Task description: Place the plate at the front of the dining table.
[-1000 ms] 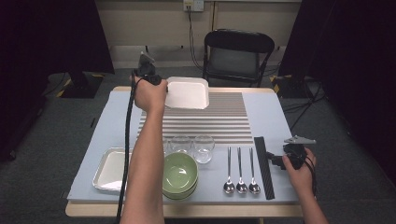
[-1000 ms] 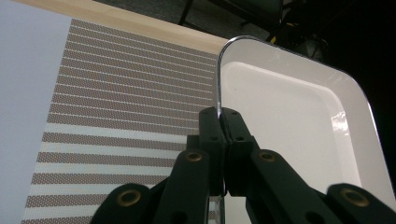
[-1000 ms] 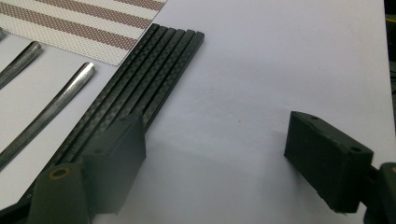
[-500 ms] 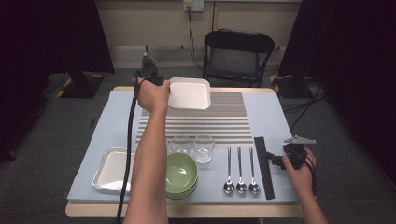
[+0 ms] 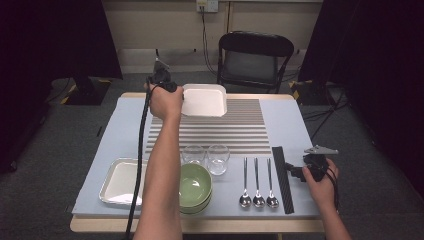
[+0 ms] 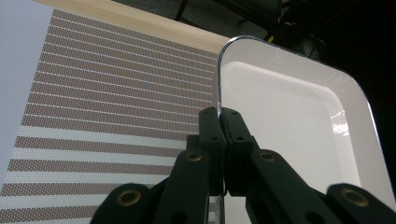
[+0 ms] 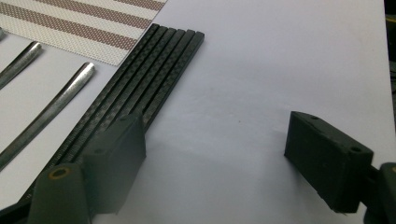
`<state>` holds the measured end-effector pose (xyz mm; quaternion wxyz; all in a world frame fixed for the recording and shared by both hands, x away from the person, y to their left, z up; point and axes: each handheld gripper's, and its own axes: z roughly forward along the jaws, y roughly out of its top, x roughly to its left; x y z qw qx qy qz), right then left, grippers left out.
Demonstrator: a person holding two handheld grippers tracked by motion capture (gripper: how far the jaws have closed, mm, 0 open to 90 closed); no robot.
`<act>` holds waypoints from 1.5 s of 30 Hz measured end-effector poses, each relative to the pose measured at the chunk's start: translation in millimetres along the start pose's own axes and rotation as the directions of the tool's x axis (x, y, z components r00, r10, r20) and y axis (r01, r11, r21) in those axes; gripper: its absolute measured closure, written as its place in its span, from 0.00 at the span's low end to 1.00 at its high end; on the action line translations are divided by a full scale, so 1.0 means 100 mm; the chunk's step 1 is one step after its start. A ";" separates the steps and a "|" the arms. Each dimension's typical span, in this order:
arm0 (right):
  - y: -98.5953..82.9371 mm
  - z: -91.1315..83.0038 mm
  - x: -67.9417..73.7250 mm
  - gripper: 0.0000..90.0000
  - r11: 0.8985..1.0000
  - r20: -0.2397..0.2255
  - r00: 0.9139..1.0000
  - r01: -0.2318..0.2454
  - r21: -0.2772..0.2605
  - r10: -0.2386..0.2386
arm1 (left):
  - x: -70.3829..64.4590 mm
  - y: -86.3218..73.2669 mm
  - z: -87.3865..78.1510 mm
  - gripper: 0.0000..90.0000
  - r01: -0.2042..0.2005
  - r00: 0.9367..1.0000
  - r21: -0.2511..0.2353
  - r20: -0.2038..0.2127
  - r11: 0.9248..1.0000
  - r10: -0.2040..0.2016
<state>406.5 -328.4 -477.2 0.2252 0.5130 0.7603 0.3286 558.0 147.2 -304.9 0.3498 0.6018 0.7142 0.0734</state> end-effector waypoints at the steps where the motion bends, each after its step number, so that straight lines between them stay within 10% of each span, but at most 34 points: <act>1: 0.00 0.00 0.00 0.22 1.000 0.000 1.000 0.000 0.000 0.000 | 0.01 0.00 0.01 0.99 0.000 1.000 0.000 0.001 1.000 0.000; 45: 0.00 0.00 0.00 0.22 1.000 -0.002 1.000 0.002 -0.001 -0.002 | 0.08 0.01 0.32 0.99 0.041 0.999 0.003 0.007 0.999 -0.041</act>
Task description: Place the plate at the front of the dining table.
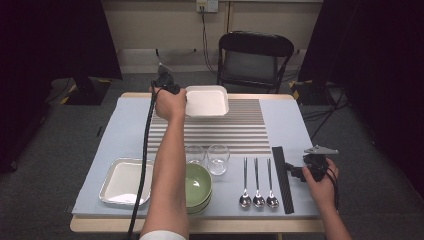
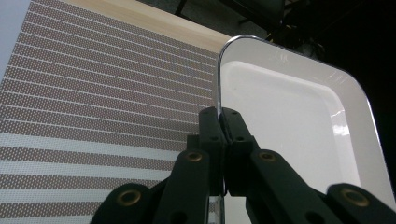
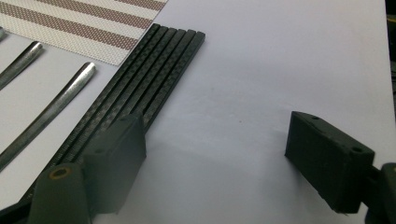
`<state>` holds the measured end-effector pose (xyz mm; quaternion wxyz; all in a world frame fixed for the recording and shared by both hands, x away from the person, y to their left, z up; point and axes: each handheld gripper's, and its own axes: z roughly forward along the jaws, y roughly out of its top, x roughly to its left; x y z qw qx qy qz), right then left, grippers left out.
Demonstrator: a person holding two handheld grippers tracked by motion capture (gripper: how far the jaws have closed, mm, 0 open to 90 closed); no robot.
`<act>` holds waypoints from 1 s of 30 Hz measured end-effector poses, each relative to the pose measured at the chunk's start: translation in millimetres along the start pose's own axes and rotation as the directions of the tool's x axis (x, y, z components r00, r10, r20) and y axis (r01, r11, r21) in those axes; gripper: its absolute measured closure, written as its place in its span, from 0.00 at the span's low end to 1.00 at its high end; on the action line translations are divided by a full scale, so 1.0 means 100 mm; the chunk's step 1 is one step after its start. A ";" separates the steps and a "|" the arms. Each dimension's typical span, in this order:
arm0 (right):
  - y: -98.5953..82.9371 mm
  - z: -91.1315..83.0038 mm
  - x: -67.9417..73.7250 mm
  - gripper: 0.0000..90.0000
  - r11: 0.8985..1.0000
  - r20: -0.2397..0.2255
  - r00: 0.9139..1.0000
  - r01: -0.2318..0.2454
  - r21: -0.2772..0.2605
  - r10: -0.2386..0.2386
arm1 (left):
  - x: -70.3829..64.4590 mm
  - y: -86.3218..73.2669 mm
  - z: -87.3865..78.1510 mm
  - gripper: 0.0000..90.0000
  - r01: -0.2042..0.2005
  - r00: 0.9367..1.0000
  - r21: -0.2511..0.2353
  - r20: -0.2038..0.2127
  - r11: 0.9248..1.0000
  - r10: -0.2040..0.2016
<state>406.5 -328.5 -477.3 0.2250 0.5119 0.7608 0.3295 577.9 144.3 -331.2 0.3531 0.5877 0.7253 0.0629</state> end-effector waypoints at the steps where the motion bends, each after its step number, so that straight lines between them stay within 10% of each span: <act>1: 0.00 0.00 0.00 0.22 1.000 0.000 1.000 0.001 -0.001 -0.001 | 0.00 0.00 0.00 0.99 -0.001 1.000 -0.002 -0.003 1.000 0.001; 30: 0.00 0.00 0.00 0.22 1.000 0.001 1.000 0.001 0.000 -0.001 | 0.02 -0.02 0.16 0.98 -0.005 1.000 0.006 -0.015 1.000 0.005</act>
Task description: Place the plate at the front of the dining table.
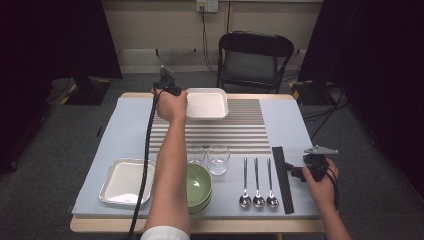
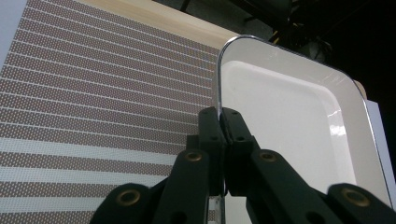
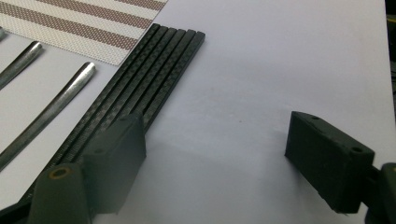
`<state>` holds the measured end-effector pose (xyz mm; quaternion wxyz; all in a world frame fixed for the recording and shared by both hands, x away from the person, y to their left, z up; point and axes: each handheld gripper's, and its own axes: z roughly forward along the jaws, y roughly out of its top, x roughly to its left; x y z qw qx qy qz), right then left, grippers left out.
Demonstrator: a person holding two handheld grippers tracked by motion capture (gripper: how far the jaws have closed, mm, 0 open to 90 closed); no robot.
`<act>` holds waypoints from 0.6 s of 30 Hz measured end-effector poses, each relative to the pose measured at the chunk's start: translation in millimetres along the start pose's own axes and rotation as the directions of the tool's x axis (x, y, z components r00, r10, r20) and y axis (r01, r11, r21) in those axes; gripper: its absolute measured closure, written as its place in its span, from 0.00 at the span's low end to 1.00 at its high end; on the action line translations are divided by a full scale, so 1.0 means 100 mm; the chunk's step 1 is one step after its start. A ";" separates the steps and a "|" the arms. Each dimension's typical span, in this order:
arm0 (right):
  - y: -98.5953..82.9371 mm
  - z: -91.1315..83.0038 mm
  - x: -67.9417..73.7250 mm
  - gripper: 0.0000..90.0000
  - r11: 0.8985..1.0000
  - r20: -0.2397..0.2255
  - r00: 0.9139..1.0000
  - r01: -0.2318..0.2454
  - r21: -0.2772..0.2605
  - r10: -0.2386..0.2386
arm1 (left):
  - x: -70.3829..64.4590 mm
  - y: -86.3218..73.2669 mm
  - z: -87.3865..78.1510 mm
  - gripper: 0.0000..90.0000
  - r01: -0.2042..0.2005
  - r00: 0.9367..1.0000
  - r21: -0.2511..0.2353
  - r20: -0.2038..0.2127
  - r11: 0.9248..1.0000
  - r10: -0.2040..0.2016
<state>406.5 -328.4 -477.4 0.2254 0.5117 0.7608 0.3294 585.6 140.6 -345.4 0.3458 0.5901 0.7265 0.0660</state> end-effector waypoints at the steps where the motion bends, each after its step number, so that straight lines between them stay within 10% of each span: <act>1: 0.00 0.00 0.00 0.22 1.000 0.001 1.000 0.001 -0.001 -0.001 | 0.00 0.00 0.00 0.98 0.003 1.000 -0.001 0.003 1.000 -0.003; 18: 0.00 0.00 0.00 0.22 1.000 0.001 1.000 0.000 0.000 0.000 | 0.02 0.01 0.01 0.98 -0.001 1.000 -0.001 -0.002 1.000 0.001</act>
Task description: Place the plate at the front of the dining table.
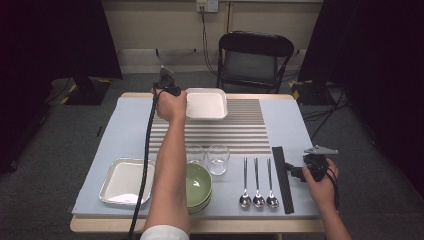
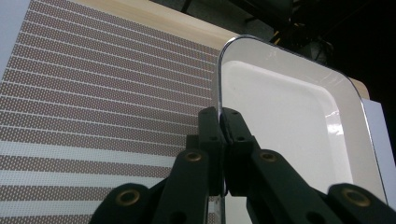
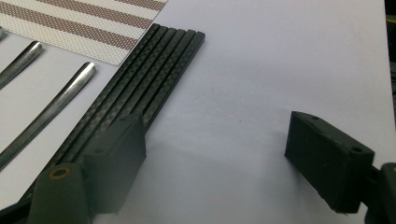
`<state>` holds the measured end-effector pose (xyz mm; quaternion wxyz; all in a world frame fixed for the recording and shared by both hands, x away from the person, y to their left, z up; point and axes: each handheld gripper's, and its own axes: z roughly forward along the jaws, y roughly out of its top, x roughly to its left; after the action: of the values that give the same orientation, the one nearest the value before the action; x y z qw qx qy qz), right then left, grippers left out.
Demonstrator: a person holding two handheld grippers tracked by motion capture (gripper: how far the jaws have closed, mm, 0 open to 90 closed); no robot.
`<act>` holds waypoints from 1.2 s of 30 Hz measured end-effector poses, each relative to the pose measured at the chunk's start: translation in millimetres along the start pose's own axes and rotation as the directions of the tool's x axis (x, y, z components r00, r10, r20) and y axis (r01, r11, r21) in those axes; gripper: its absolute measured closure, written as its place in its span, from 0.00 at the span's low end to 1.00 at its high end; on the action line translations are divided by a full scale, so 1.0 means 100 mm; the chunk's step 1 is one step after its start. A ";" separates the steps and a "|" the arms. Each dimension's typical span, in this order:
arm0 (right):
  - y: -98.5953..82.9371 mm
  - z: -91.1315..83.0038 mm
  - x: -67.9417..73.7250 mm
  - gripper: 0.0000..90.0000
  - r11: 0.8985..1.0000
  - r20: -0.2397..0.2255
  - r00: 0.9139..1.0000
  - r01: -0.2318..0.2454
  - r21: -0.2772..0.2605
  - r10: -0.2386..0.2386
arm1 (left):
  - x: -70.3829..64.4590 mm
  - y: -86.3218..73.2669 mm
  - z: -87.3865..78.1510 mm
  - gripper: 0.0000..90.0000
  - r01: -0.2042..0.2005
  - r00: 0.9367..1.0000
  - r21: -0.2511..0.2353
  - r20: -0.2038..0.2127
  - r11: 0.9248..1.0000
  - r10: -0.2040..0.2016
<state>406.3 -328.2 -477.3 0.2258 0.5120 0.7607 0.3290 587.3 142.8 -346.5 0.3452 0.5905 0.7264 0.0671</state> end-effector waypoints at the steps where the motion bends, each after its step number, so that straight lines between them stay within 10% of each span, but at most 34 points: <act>1: 0.00 0.00 0.00 0.22 1.000 0.000 1.000 0.001 -0.001 -0.001 | 0.00 0.00 0.01 0.98 0.005 1.000 -0.007 -0.001 1.000 -0.005; 36: 0.00 0.00 0.00 0.22 1.000 -0.001 1.000 0.000 0.000 0.000 | 0.00 0.00 0.15 0.98 -0.004 1.000 0.014 0.000 1.000 0.004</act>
<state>406.5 -328.3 -477.3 0.2255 0.5117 0.7609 0.3292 595.9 138.4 -358.2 0.3409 0.5945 0.7255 0.0627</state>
